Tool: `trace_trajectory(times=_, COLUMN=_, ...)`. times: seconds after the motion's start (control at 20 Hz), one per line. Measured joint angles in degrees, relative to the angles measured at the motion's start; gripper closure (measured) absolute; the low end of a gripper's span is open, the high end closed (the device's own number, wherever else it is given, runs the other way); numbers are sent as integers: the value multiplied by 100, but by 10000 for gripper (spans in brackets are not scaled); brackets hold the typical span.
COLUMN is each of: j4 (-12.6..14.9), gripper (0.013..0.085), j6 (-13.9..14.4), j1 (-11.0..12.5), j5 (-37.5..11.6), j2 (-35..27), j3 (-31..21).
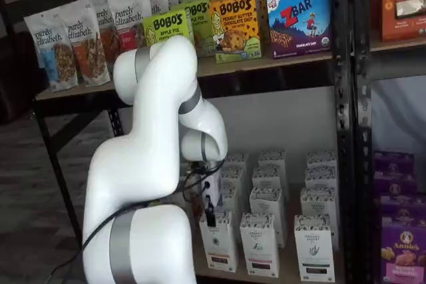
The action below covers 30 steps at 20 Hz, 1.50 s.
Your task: Pick up the white box with a yellow strip in the middle, on the bottom shelf, the fourth box from the left
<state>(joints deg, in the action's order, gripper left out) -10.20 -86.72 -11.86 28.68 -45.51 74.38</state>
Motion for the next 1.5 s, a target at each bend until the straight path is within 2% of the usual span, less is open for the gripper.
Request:
trace_trajectory(times=0.05, j4=92, gripper=130, j6=89, j1=0, j5=25, j2=-7, j3=15)
trace_trajectory(times=0.1, j4=392, gripper=130, j6=351, j1=-3, j5=93, j2=-53, j3=79)
trace_trajectory(times=0.2, j4=545, gripper=130, j6=494, j1=-14, j5=127, j2=-118, j3=138)
trace_trajectory(times=0.3, j4=534, gripper=130, j6=490, j1=-19, j5=111, j2=-157, j3=163)
trace_trajectory(times=0.7, j4=137, gripper=130, j6=153, j1=-41, j5=-243, j2=-468, j3=425)
trace_trajectory(times=1.05, j4=335, gripper=130, j6=293, j1=7, j5=-22, j2=-798, j3=919)
trace_trajectory(times=1.5, j4=383, gripper=130, j6=287, j1=66, j5=176, j2=-1266, j3=1532)
